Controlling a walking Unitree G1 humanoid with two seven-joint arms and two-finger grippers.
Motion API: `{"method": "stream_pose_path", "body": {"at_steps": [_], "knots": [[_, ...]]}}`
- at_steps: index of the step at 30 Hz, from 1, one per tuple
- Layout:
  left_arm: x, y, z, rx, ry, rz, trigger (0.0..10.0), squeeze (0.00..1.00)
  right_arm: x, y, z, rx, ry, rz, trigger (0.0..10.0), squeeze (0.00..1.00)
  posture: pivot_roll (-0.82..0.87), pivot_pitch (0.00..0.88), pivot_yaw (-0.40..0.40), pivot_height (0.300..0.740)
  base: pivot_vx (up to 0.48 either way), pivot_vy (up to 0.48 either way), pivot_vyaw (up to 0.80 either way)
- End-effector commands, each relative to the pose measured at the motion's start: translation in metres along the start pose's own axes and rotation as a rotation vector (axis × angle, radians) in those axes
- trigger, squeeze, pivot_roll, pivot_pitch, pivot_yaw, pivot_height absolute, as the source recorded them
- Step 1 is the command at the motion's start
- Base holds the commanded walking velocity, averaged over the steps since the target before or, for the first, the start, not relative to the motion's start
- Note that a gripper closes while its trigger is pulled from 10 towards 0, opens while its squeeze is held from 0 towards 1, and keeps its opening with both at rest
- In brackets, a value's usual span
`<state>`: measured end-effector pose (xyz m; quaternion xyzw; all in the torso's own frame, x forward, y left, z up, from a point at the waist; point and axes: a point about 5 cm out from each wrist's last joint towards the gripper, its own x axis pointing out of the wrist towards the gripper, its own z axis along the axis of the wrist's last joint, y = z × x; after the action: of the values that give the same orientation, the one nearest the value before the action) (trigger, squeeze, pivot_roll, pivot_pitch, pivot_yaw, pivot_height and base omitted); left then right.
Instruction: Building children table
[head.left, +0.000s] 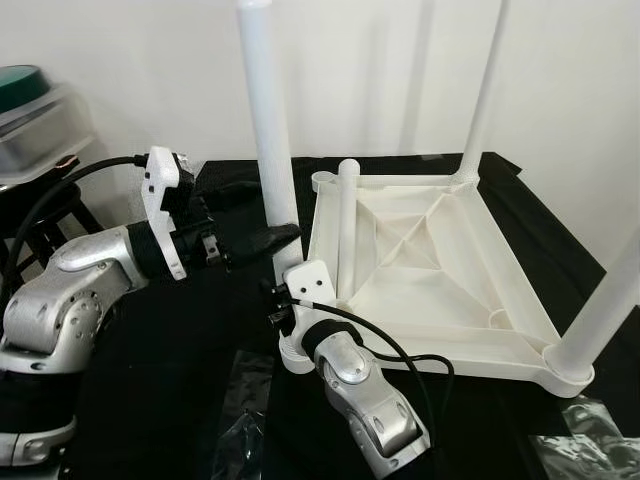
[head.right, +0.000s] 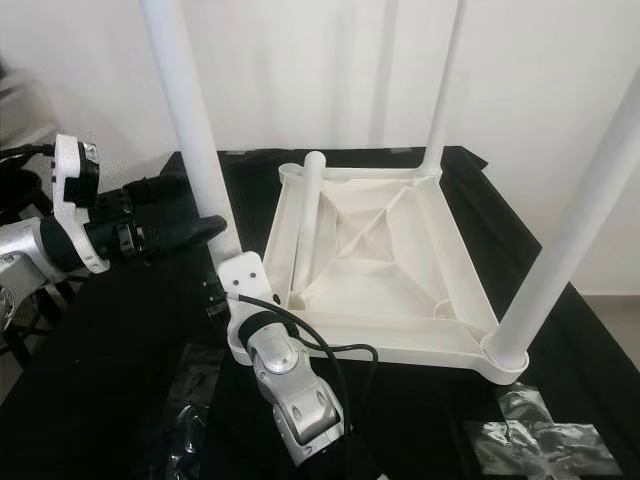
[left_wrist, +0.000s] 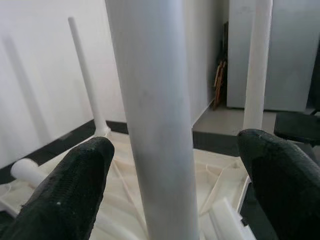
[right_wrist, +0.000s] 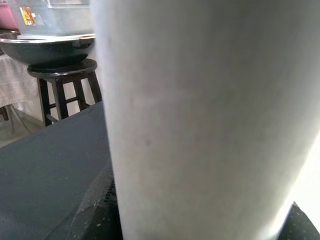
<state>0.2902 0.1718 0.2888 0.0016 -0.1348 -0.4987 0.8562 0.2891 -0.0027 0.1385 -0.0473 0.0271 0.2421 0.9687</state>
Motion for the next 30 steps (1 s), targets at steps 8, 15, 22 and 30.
{"method": "stream_pose_path", "body": {"at_steps": [8,15,22,30], "knots": [[0.025,-0.002,0.008,-0.028,-0.018,-0.127,7.8,0.00,0.000,0.009,-0.028,0.014,0.145,0.025,10.0,0.00,0.00,0.000,0.036,0.740,0.000,0.000,0.00],[0.035,-0.004,0.007,-0.020,0.025,-0.179,0.0,0.00,0.000,0.010,-0.028,0.012,0.142,0.026,10.0,0.00,0.00,0.000,0.045,0.740,0.000,0.000,0.00],[0.035,-0.005,0.008,-0.033,0.034,-0.193,0.0,0.00,0.001,0.010,-0.027,0.008,0.137,0.028,10.0,0.00,0.00,0.000,0.045,0.740,0.000,0.000,0.00],[0.036,-0.007,0.006,-0.045,0.046,-0.218,0.0,0.00,0.003,0.006,-0.009,0.064,0.026,0.108,10.0,1.00,0.00,0.000,0.048,0.740,0.000,0.000,0.00]]}}
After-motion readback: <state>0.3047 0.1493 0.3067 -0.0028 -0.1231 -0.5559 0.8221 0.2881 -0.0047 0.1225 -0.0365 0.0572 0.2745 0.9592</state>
